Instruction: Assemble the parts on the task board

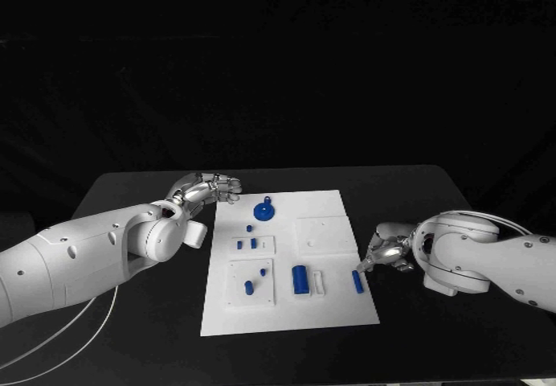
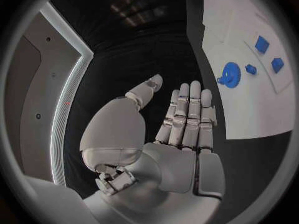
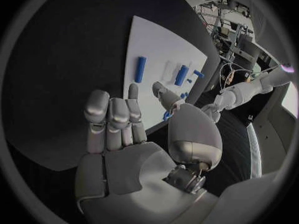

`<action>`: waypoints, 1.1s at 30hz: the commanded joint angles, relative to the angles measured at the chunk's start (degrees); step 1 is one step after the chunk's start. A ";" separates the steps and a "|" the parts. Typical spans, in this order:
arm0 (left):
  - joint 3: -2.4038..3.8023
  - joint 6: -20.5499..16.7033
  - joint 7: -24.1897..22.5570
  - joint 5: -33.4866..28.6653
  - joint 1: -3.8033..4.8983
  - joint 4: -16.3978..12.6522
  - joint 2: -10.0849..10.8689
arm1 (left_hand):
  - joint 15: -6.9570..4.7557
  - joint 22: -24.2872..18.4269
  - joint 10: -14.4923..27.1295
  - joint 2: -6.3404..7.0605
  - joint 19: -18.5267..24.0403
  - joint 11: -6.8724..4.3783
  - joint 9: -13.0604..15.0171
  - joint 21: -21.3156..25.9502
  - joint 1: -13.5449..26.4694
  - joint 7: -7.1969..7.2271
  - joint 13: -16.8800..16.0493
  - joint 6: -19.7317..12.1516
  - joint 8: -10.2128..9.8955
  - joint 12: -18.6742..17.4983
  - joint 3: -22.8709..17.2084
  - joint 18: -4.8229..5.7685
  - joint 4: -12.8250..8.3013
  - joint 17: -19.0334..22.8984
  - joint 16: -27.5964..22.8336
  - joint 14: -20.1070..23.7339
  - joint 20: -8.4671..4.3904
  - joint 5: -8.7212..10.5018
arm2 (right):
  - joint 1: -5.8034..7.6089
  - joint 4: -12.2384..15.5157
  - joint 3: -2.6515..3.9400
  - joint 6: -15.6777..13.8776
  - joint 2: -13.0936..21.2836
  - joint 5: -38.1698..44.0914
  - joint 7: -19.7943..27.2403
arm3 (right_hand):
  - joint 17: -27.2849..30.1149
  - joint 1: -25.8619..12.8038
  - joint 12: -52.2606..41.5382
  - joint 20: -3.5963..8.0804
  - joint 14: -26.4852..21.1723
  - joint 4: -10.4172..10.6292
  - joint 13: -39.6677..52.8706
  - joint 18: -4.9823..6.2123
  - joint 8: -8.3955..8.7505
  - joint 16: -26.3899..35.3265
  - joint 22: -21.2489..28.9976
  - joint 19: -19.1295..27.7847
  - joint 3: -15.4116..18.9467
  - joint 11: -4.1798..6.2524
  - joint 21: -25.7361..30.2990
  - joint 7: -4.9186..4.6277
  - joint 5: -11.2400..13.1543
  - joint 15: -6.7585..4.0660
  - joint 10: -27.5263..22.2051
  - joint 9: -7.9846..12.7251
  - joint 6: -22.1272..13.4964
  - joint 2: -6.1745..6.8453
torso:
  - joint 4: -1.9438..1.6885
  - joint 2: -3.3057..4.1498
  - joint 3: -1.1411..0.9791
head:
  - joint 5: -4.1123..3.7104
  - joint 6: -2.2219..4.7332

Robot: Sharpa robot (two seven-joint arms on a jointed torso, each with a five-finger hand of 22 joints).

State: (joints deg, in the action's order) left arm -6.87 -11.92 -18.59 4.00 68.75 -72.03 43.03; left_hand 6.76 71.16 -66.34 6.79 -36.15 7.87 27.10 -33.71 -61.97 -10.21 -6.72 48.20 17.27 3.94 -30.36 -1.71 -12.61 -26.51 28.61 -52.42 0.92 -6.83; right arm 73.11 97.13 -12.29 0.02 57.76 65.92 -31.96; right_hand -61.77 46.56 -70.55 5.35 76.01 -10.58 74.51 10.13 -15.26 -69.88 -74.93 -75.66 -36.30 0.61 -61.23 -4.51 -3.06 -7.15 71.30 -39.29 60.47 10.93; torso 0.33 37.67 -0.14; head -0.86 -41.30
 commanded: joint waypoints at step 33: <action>0.05 0.88 -0.25 0.18 0.07 -0.27 0.39 | 0.04 0.21 -0.43 0.00 0.24 -0.03 -0.18 0.40 0.75 0.06 0.15 -0.48 0.23 0.23 0.06 -0.79 0.42 -0.37 -0.43 -0.31 0.13 0.27 | -5.78 -3.25 -0.36 0.40 -6.50 14.49 -2.44 | 0.21 0.59 0.03 0.06 -0.03 -1.18 0.04 4.87 -0.48 -0.18 -0.40 0.30 0.75 1.33 -0.03 0.14 0.26 -0.70 3.16 -1.73 -0.19 -3.70 | -0.07 0.02 0.01 | 0.27 -1.07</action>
State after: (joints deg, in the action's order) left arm -6.87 -11.86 -18.50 4.02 68.75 -72.17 43.46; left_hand 6.76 71.27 -66.33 6.79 -36.15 7.87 26.99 -33.71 -61.97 -10.21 -6.62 48.20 17.27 3.94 -30.36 -1.72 -12.61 -26.81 28.39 -52.42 0.92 -6.83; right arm 68.13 94.54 -12.14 -0.26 51.70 74.76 -33.67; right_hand -61.64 47.15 -70.55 5.22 76.07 -11.55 74.53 10.13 -16.14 -69.88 -74.91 -75.74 -35.52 1.36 -61.23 -4.17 -3.06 -7.39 73.68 -49.33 61.00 7.90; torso 0.26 37.69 -0.14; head -0.64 -42.26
